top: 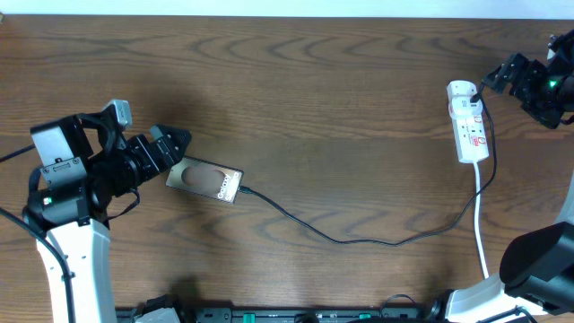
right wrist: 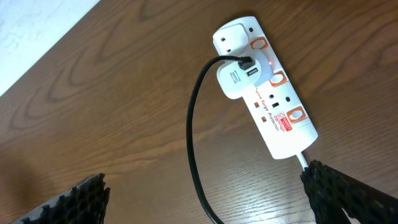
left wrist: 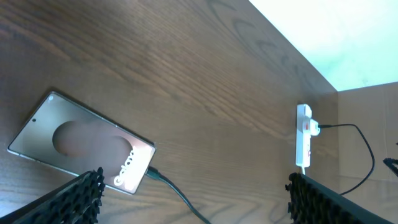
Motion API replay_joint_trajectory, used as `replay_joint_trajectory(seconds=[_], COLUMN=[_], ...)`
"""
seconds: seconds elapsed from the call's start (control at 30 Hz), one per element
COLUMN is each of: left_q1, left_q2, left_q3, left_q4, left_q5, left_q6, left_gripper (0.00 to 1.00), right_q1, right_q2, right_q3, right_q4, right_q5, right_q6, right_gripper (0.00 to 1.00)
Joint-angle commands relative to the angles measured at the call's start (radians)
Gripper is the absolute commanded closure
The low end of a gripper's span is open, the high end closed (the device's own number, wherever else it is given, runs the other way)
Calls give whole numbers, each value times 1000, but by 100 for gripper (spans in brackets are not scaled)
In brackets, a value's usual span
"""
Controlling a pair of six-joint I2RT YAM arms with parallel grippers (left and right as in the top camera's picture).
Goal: Plug charger to phone and switch on socket
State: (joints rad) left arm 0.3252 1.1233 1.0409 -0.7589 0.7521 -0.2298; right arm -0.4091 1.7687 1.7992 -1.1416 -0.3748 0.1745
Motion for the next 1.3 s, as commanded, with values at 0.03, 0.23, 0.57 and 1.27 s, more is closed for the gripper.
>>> replay_joint_trajectory(seconds=[0.03, 0.23, 0.57, 1.27], left_q1=[-3, -51, -295, -309], left_q2=[-46, -131, -491, -1122], left_q3=[-2, -5, -290, -1038], left_q4=[-8, -87, 213, 853], left_q5=[-18, -103, -514, -529], left_q6=[19, 19, 21, 91], left_gripper=[7, 7, 7, 7], right_q1=[4, 4, 4, 4], right_q2=[5, 5, 5, 5], right_q3=[20, 20, 20, 20], right_q4=[-3, -3, -3, -3], right_q5=[-16, -16, -16, -16], right_q6=[-15, -15, -15, -15], right_gripper=[1, 1, 1, 1])
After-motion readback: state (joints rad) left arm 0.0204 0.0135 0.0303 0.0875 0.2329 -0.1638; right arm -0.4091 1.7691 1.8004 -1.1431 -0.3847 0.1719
